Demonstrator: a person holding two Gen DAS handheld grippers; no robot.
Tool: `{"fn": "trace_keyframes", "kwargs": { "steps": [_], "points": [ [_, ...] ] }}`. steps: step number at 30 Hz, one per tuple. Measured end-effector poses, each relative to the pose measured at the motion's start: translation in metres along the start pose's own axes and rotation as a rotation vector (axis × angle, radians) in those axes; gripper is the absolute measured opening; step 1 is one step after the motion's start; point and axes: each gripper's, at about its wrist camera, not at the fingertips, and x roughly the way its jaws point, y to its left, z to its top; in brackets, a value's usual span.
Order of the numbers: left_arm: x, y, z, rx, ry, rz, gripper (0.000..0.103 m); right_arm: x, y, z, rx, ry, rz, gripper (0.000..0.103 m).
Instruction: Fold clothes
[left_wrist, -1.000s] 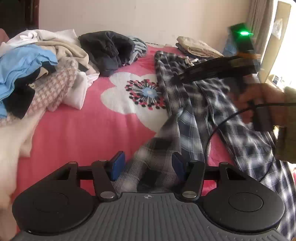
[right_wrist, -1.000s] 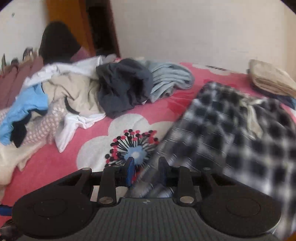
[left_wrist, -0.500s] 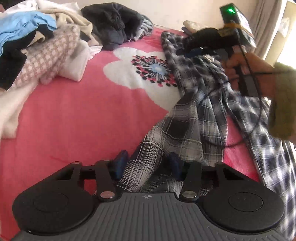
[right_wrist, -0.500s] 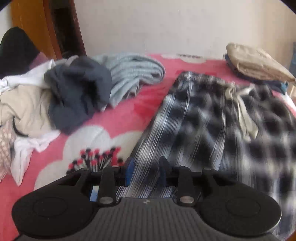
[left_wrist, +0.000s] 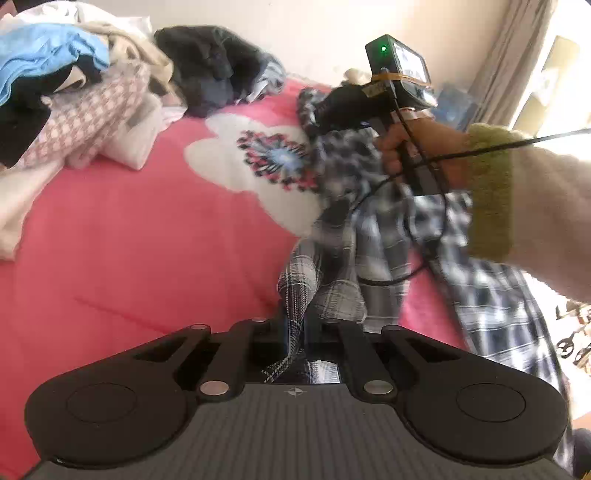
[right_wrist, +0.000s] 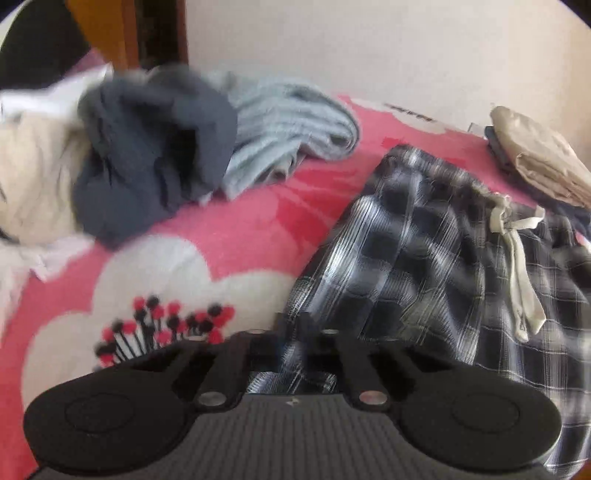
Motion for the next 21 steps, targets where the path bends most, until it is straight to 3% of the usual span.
{"fn": "trace_keyframes", "kwargs": {
  "steps": [7, 12, 16, 21],
  "points": [
    [-0.019, -0.002, -0.008, -0.01, -0.073, -0.062, 0.004, -0.018, -0.032, 0.017, 0.28, -0.113, 0.211, 0.003],
    [-0.024, 0.001, -0.013, 0.002, -0.095, 0.004, 0.003, -0.001, -0.039, 0.023, 0.422, -0.118, 0.327, 0.003],
    [-0.024, 0.015, -0.014, -0.072, -0.078, 0.051, 0.001, 0.021, -0.032, 0.025, 0.459, -0.11, 0.366, 0.003],
    [-0.014, 0.034, -0.021, -0.186, 0.001, 0.075, 0.001, 0.054, -0.016, 0.026, 0.443, -0.06, 0.365, 0.003]
  ]
}}
